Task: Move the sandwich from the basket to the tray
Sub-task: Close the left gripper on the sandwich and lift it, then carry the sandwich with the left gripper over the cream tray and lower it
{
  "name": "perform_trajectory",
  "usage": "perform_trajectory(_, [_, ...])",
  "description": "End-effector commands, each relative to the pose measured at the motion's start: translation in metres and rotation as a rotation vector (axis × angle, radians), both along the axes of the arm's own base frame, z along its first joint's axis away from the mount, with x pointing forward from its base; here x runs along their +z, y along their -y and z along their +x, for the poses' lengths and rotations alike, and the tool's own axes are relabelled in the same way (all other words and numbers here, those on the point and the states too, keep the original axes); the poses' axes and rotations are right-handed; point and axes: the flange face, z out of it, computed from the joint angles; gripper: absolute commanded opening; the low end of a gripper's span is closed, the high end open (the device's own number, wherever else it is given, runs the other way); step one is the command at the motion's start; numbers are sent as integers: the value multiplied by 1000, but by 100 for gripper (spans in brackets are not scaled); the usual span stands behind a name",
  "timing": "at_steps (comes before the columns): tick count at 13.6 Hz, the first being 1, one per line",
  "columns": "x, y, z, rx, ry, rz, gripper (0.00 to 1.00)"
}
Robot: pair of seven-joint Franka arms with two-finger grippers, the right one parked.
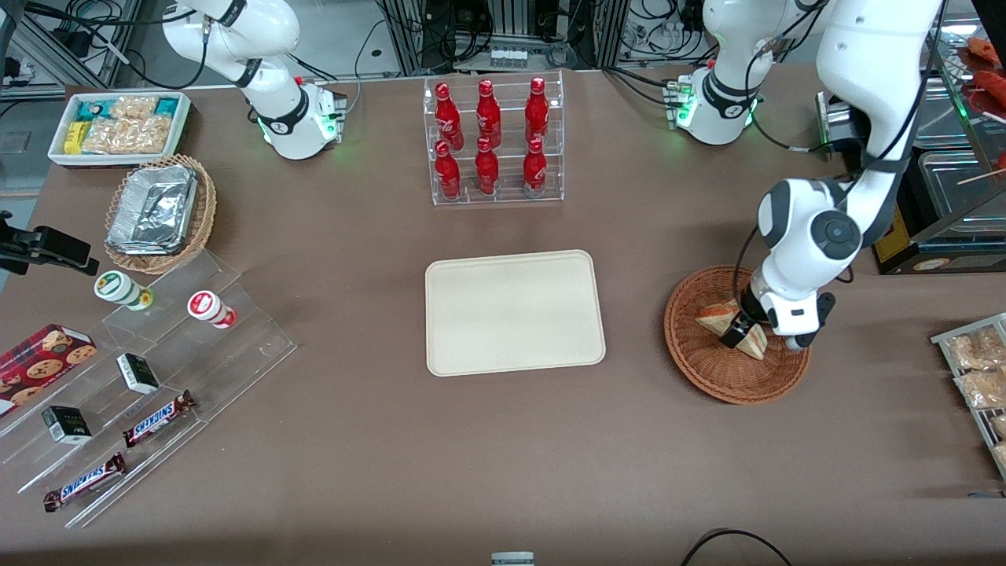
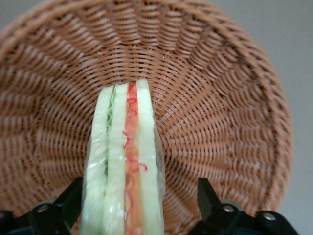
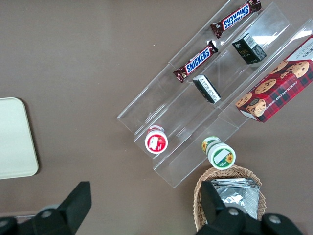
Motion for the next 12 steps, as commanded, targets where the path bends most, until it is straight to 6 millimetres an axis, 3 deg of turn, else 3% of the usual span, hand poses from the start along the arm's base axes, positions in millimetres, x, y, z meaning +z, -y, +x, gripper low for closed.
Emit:
perform_trajectory(1, [8,-2,7,33,23,-4,6])
perform_trajectory(2, [19,-2,7,14,19,5,0])
perform_trajectory(8, [109,4,21,-67,-102,105,0])
perform_trajectory(12, [182,74,40,-170,-81,94,0])
